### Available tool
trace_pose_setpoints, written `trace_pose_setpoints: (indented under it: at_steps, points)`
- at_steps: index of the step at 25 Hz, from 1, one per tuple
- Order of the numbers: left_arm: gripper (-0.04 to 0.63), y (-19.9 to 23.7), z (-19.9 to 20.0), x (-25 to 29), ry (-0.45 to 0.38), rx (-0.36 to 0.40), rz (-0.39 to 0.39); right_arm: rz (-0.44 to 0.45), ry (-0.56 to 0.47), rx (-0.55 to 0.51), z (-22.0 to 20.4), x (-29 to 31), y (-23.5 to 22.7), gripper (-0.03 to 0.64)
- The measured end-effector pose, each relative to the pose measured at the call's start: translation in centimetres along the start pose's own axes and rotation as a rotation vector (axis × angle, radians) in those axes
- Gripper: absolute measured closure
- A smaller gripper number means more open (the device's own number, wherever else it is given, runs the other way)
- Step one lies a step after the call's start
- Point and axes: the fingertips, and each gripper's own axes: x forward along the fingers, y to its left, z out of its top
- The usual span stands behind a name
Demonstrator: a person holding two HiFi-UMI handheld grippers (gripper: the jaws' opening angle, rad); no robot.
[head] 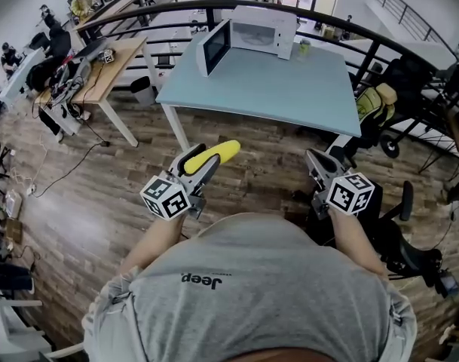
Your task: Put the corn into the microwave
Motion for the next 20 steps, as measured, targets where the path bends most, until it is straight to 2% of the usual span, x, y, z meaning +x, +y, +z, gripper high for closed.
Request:
trace_pose_setpoints:
  at_steps: [4, 8, 15, 20]
  points:
    - [0.348, 1.1, 0.1, 0.4, -0.004, -0.003, 0.000, -0.009, -0.001, 0.011, -0.1, 1.0, -0.7, 0.598]
    - [0.348, 4.1, 0.3, 1.1, -0.004, -0.022, -0.009, -0.025, 0.001, 0.020, -0.1, 3.6, -1.4, 0.598]
    - [0.348, 12.9, 3.0, 3.9, 0.001, -0.025, -0.077, -0.093, -0.024, 0.026, 1.4, 11.7, -2.8, 0.598]
    - [0.348, 19.4, 6.6, 6.7, 0.016, -0.006, -0.138, -0.140, -0.048, 0.037, 3.9, 18.3, -3.7, 0.598]
